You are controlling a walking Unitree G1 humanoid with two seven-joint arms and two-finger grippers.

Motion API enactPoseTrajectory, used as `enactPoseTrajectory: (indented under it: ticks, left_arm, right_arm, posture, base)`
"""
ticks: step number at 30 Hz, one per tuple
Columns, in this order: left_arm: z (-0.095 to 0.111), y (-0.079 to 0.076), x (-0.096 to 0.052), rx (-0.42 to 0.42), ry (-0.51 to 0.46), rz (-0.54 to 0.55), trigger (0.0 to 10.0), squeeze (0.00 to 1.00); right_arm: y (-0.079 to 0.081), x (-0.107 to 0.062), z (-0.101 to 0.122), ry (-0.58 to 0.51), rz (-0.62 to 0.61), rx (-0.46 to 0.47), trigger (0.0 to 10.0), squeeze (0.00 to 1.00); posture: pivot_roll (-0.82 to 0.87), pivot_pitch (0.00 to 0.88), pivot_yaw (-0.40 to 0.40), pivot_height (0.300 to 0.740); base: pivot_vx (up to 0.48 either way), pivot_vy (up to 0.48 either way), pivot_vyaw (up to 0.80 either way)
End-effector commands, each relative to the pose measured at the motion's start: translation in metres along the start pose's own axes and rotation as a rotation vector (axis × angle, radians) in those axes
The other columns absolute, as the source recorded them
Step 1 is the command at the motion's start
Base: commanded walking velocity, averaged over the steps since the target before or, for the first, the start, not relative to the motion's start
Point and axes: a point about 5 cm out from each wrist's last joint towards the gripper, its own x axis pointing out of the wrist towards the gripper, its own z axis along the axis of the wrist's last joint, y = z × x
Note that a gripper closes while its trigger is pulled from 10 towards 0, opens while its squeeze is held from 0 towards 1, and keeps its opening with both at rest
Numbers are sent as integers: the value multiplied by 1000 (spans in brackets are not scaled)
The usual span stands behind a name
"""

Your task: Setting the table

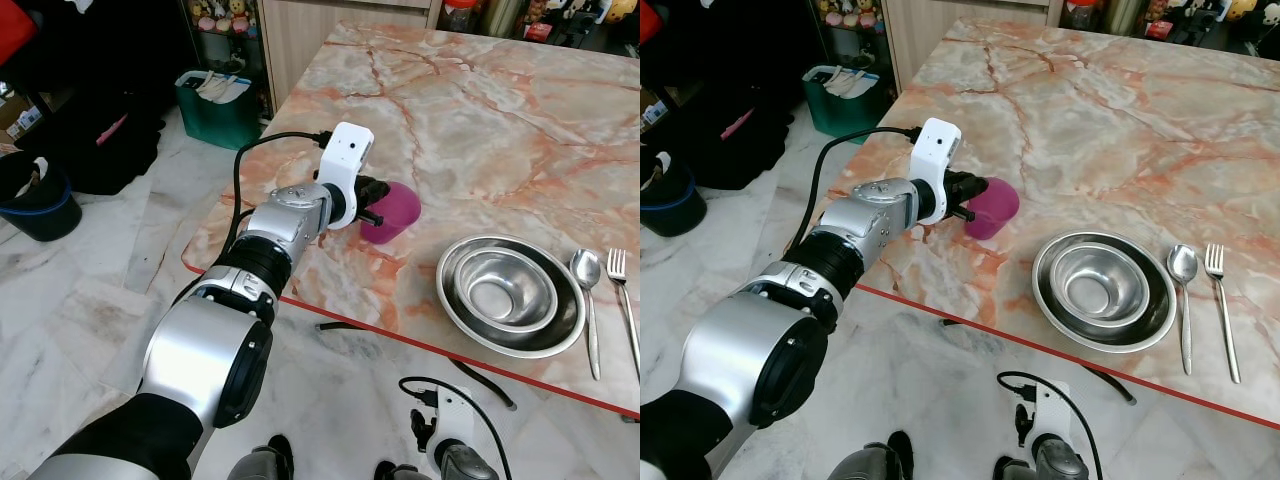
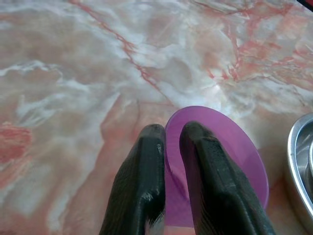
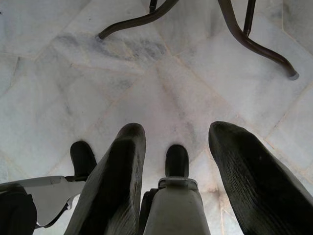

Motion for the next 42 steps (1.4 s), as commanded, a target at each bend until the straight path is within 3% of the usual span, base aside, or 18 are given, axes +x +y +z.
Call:
enactPoseTrajectory:
  ticks: [1,9,14,21,25,27,28,29,30,31,32,33,34,36,37,38,39,42]
  left_arm:
    - [11,1,0,27,-36,20,10000,0]
    - [14,8,-3,52,-66,77,10000,0]
    - [24,16,-7,51,-143,133,10000,0]
    - [49,53,-36,61,-370,346,10000,0]
    - [28,124,-100,133,-404,694,10000,0]
    - [22,132,-110,154,-391,739,10000,0]
    - [10,149,-131,163,-368,832,10000,0]
    - [10,149,-131,163,-368,832,10000,0]
    - [-4,165,-155,157,-354,941,10000,0]
    - [-9,172,-167,165,-343,995,10000,0]
    - [-9,172,-167,165,-343,995,10000,0]
    - [-29,187,-198,201,-271,1124,10000,0]
    - [-41,193,-213,197,-233,1180,10000,0]
    - [-48,196,-221,192,-211,1212,10000,0]
    - [-72,201,-243,237,-103,1276,10000,0]
    - [-72,201,-243,237,-103,1276,10000,0]
    - [-91,202,-257,259,-34,1307,10000,0]
    - [-124,201,-273,207,70,1345,10000,0]
  right_arm:
    - [0,-1,-7,26,-6,5,10000,0]
    - [-1,-1,-7,26,-8,3,10000,0]
    - [-1,-1,-7,25,-10,3,10000,0]
    - [0,-1,-7,24,-11,7,10000,0]
    - [1,-2,-8,25,-10,8,10000,0]
    - [1,-2,-8,25,-9,9,10000,0]
    - [1,-2,-8,26,-9,9,10000,0]
    - [1,-2,-8,26,-9,9,10000,0]
    - [1,-2,-9,27,-6,7,10000,0]
    - [1,-2,-9,27,-5,6,10000,0]
    - [1,-2,-9,27,-5,6,10000,0]
    - [1,-2,-10,28,-4,5,10000,0]
    - [1,-2,-10,28,-4,4,10000,0]
    - [1,-2,-10,28,-4,4,10000,0]
    - [1,-2,-11,30,-4,4,10000,0]
    - [1,-2,-11,30,-4,4,10000,0]
    - [0,-3,-11,31,-4,3,10000,0]
    - [1,-3,-12,32,-3,-1,10000,0]
  posture:
    - [13,172,49,740]
    - [14,171,48,740]
    - [12,171,45,740]
    - [8,170,44,740]
    - [15,166,45,740]
    - [15,166,45,740]
    - [19,163,44,740]
    - [19,163,44,740]
    - [21,160,44,740]
    - [18,155,46,740]
    - [18,155,46,740]
    - [17,150,50,740]
    - [18,147,50,740]
    - [18,147,50,740]
    - [18,141,51,740]
    - [18,141,51,740]
    - [20,138,50,740]
    - [22,136,51,740]
  base:
    - [0,0,0]
    - [0,0,0]
    - [0,0,0]
    - [0,0,0]
    - [0,0,0]
    - [0,0,0]
    - [0,0,0]
    - [0,0,0]
    - [0,0,0]
    - [0,0,0]
    - [0,0,0]
    - [0,0,0]
    - [0,0,0]
    - [0,0,0]
    - [0,0,0]
    - [0,0,0]
    - [0,0,0]
    - [0,0,0]
